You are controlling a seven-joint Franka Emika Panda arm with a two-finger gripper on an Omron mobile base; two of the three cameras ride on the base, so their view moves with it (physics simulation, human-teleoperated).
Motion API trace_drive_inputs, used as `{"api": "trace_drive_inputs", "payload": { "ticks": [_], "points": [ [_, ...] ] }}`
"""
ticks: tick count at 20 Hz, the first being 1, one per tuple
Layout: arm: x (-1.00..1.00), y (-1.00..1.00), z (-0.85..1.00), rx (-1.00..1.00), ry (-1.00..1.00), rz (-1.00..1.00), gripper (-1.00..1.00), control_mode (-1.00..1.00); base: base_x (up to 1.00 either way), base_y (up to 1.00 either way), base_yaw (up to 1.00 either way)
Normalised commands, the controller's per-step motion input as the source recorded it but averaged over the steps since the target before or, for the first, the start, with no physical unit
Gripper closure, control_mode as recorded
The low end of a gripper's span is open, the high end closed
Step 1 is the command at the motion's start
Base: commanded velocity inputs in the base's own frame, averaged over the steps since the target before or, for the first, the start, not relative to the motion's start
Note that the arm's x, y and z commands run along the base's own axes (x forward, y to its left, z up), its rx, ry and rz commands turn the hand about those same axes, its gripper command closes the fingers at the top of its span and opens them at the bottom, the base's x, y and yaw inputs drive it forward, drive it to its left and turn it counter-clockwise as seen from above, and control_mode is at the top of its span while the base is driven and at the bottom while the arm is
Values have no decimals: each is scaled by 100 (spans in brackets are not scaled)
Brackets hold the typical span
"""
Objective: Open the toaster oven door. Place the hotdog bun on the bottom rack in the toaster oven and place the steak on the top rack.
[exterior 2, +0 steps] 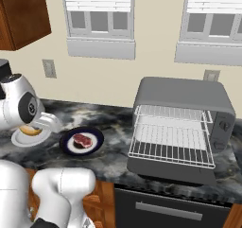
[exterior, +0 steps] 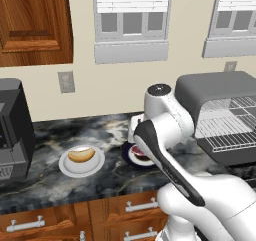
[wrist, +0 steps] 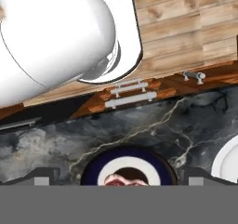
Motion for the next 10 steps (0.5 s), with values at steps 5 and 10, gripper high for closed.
{"api": "trace_drive_inputs", "payload": {
  "ticks": [5, 10],
  "points": [
    [13, 82, 0, 0, 0, 0, -100, -100, 0, 0, 0],
    [47, 64, -2, 0, 0, 11, -100, -100, 0, 0, 0]
  ]
}}
